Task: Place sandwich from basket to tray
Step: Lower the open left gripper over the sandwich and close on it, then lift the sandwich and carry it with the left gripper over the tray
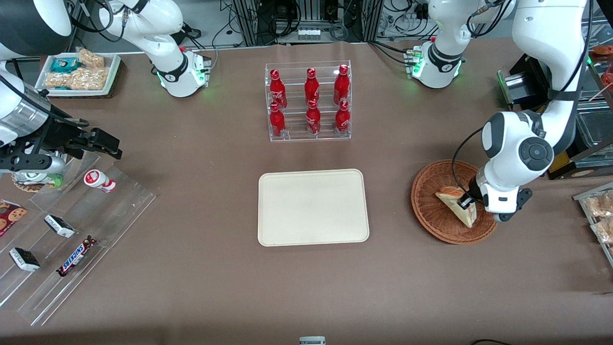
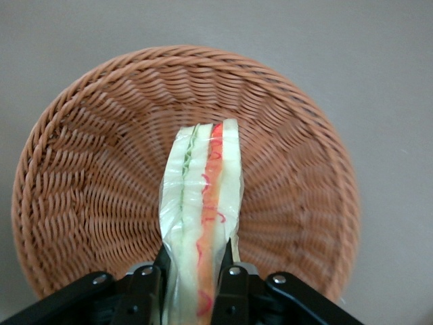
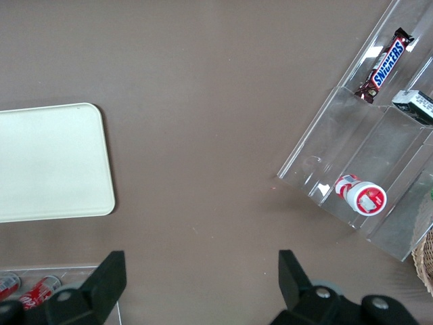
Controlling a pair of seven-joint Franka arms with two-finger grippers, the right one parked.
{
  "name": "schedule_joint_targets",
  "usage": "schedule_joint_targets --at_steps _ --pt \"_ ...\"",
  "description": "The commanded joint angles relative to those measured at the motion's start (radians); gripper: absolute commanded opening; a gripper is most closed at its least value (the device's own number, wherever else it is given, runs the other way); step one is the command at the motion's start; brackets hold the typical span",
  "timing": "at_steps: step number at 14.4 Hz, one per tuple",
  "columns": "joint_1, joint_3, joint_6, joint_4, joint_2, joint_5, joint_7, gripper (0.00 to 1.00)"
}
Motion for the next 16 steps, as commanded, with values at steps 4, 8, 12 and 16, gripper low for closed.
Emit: schedule_joint_targets --at_steps 4,8,12,16 --pt "-0.183 0.0 -0.096 0.132 0.037 0.008 0.045 0.03" --pt "-0.37 0.003 -0.106 0.317 0.181 0.013 0.013 0.03" --pt "-0.491 0.001 -0.099 0.468 0.31 0.008 0.012 0.04" --pt "-0.606 0.006 -0.058 0.612 0.435 0.01 0.01 0.04"
